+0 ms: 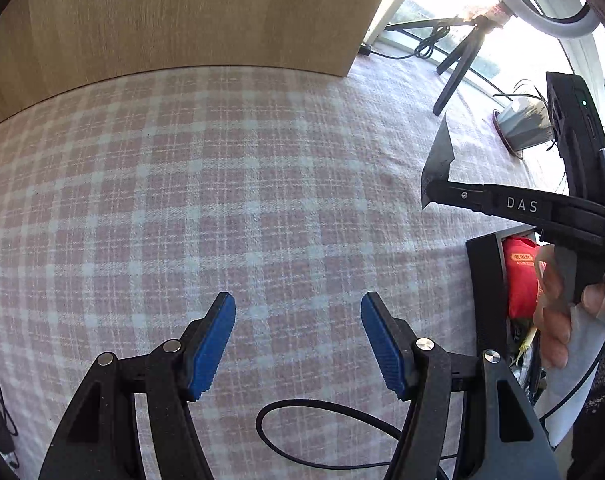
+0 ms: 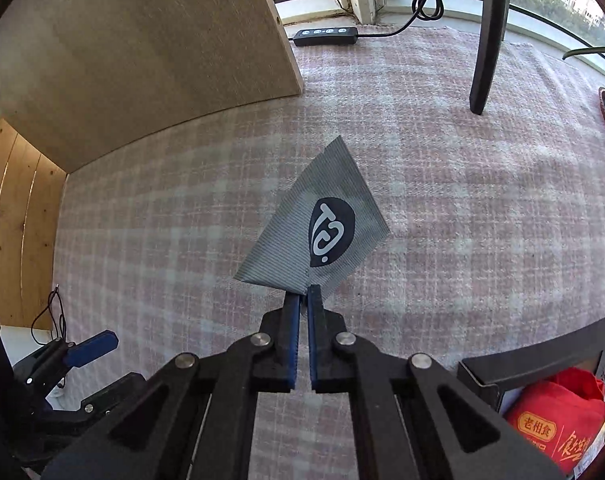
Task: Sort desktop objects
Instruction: 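Carry the grey sachet into the tray with the right gripper and release it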
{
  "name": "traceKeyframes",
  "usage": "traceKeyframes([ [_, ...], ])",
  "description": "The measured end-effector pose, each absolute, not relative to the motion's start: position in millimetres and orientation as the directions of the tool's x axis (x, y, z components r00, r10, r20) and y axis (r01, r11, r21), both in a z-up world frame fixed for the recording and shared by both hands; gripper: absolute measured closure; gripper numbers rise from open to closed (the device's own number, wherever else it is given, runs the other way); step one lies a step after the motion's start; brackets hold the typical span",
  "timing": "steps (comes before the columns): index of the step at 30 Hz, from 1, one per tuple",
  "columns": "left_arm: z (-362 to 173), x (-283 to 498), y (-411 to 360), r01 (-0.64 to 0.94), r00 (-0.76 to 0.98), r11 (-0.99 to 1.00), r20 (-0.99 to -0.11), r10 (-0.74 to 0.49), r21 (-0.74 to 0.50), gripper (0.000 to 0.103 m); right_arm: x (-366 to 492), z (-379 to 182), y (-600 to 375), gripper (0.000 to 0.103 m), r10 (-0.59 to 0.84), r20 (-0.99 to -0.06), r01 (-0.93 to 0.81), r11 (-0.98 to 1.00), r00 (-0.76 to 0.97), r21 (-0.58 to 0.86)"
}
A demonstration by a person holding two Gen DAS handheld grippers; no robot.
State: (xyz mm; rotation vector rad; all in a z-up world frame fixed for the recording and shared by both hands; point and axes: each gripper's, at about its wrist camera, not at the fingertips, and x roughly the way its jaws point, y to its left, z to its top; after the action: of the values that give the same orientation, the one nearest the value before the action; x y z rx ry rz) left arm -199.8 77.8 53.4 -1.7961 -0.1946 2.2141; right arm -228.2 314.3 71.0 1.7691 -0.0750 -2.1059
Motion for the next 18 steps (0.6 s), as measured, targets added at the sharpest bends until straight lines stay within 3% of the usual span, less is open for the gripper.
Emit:
traceKeyframes([
  [6,69.9,-180.0,80.9,-0.149,-0.204,-0.947,-0.928,0.31,-0.284,0.04,-182.6,110.8,314.2,0.099,-0.352,-0.919,0.263,-0.917,-0.179,0.3],
  [18,100.6,-142.3,151.0,-0.307,-0.21,-0.91,-0.913,0.35,-0.278,0.04,-135.9,145.6,430.0,0.099,-0.297,-0.916,0.145,-0.953,-0.271,0.266],
])
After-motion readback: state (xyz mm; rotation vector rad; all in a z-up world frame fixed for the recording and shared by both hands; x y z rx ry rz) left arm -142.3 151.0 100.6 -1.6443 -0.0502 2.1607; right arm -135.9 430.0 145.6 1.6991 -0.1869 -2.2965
